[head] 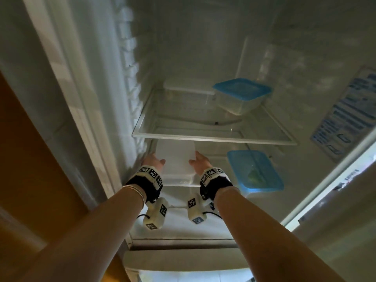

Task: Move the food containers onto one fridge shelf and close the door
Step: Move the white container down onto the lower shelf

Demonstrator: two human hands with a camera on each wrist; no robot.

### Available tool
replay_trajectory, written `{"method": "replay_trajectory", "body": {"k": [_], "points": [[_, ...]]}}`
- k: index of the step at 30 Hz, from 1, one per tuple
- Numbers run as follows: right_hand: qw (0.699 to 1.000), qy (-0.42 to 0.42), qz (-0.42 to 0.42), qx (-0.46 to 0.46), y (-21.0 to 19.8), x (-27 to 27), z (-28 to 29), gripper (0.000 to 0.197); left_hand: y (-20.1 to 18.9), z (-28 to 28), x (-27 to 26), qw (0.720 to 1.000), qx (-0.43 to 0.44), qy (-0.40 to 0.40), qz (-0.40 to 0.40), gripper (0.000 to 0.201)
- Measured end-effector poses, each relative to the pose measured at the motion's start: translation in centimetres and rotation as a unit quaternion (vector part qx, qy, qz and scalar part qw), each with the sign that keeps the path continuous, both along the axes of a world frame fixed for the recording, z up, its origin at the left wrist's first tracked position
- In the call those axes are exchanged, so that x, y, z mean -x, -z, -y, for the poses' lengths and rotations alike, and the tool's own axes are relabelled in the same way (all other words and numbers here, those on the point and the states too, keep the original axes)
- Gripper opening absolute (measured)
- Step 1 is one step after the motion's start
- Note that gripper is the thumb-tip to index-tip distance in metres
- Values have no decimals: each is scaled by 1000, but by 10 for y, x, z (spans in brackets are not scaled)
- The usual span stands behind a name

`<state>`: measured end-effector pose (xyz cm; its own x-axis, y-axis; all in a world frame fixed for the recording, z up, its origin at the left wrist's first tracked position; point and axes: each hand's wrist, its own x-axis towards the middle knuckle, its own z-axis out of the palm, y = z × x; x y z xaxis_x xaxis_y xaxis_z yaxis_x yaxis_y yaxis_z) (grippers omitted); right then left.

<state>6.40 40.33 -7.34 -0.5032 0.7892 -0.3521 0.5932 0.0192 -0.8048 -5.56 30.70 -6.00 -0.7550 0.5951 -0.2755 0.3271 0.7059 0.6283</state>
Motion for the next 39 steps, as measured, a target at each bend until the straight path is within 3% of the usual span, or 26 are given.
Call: {"method": "replay_trajectory", "body": {"k": [8,14,23,27,39], "points": [[999,-40,9,-15,5,-12,12,85,-6,15,-11,995,-24,92,-37,53],[998,-52,9,-28,9,-16,22,88,-1,30,-21,986,-7,156,-57,69],[998,-65,11,-23,6,-5,18,87,-8,28,-15,989,1,140,-45,71],[997,-68,20,-18,4,2,15,88,-18,27,-13,983,49,148,-93,67],[996,-68,42,-30,-3,6,29,85,-19,29,-13,982,102,122,-99,70]]}}
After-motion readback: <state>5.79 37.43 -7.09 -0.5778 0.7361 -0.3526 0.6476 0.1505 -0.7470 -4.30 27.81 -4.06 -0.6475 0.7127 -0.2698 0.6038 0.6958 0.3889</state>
